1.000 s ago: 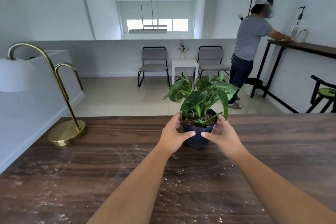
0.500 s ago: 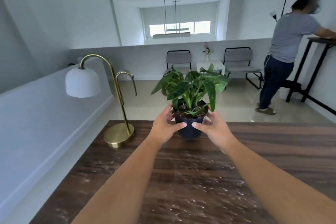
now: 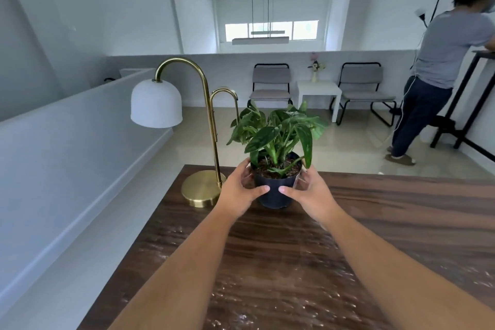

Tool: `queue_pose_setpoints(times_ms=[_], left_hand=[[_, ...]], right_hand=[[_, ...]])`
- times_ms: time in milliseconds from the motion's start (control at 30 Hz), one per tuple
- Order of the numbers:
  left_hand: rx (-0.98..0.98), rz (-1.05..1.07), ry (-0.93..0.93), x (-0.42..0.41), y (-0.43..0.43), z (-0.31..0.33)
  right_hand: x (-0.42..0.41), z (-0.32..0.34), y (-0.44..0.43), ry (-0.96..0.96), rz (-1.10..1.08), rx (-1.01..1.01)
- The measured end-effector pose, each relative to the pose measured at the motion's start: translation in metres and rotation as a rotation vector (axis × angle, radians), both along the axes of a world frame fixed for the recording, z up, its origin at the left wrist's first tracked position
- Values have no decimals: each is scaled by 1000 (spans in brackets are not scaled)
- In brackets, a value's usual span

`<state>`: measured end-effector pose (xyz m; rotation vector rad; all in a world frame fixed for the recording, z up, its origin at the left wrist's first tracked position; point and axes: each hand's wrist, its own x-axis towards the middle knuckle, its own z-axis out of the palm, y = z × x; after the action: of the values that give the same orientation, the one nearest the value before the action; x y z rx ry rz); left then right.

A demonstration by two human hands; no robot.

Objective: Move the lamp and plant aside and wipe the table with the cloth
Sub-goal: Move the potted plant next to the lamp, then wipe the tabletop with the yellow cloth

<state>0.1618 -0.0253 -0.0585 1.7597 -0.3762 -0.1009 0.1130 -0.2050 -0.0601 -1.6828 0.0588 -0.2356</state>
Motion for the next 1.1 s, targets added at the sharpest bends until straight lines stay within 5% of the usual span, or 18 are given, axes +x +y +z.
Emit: queue_pose_setpoints(times_ms=[333,500,767,967,1100], left_hand=[[344,312,20,-89,66,44],[393,592,34,-179,134,40],[806,749,248,-320,205,0],[1000,831,245,-352,201,-15],[917,889,313,-348,199,-14]], right_hand=[[-66,25,14,138,-73,-21],[-126,25,80,94,187,-259],[-217,-2,177,-10,647,-576],[-237,-21,204,-48,554,-713],[-239,-17,217,16,469,-873]])
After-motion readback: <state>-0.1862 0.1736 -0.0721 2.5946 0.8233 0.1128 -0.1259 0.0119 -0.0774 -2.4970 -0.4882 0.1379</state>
